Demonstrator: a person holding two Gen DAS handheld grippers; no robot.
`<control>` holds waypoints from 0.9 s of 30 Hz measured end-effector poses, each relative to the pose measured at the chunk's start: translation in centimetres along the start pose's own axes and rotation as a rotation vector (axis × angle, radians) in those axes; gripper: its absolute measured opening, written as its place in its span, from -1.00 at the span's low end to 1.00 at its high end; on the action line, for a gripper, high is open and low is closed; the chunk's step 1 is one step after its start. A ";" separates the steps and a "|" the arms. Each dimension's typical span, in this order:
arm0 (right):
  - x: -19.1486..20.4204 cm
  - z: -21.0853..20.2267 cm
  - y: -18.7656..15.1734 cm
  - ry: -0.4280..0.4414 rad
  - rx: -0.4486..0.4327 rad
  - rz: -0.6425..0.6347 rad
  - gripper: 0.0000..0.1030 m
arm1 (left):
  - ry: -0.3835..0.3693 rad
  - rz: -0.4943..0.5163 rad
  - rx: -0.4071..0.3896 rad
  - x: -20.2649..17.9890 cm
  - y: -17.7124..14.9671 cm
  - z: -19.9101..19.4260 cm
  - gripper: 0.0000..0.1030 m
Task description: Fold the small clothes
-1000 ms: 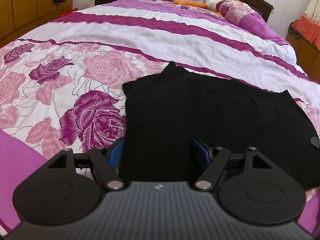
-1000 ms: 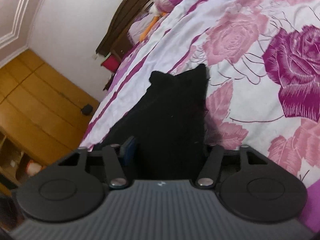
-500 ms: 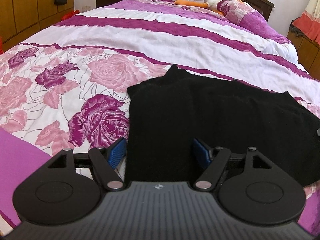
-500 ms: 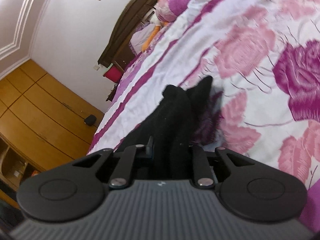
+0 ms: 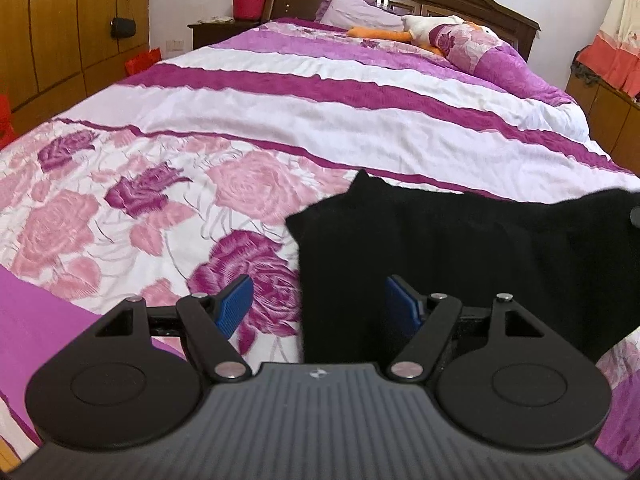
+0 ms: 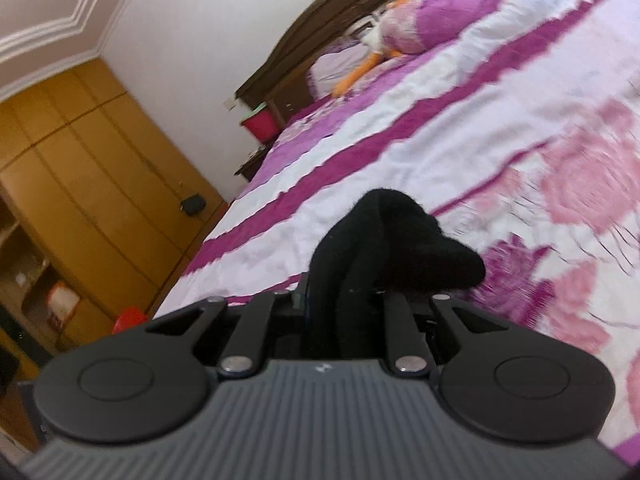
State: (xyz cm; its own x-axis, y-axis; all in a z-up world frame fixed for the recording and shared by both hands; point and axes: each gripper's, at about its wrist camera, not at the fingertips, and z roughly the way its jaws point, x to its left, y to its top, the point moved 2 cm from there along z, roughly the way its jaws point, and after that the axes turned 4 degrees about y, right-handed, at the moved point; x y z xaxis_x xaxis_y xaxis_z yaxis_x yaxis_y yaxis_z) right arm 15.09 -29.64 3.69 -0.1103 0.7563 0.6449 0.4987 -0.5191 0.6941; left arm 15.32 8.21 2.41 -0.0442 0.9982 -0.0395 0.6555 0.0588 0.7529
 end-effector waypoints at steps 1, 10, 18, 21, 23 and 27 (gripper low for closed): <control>0.8 0.3 0.2 0.003 0.005 -0.019 -0.65 | 0.004 0.002 -0.006 0.3 0.1 -0.2 0.49; 9.3 4.0 -0.6 0.088 0.080 -0.180 -0.66 | 0.032 -0.042 -0.044 4.3 0.6 -1.3 0.49; 15.8 10.8 -6.0 0.065 0.261 -0.375 -0.66 | 0.031 -0.104 -0.035 7.7 -0.8 -0.7 0.50; 16.4 13.8 -8.9 0.035 0.343 -0.421 -0.66 | 0.027 -0.128 -0.019 8.5 -1.4 -0.1 0.50; 16.6 15.2 -10.6 0.015 0.384 -0.440 -0.65 | 0.021 -0.138 -0.014 8.9 -1.7 0.2 0.50; 16.6 15.8 -12.1 0.015 0.396 -0.425 -0.42 | 0.008 -0.143 -0.012 9.2 -2.0 0.4 0.50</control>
State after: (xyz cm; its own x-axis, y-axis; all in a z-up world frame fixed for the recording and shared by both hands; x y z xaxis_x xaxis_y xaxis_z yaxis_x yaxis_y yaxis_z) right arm 20.83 -4.55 0.91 -0.3818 0.8585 0.3424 0.6912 0.0193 0.7224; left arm 13.92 17.23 0.25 -0.1424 0.9796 -0.1421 0.6330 0.2005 0.7477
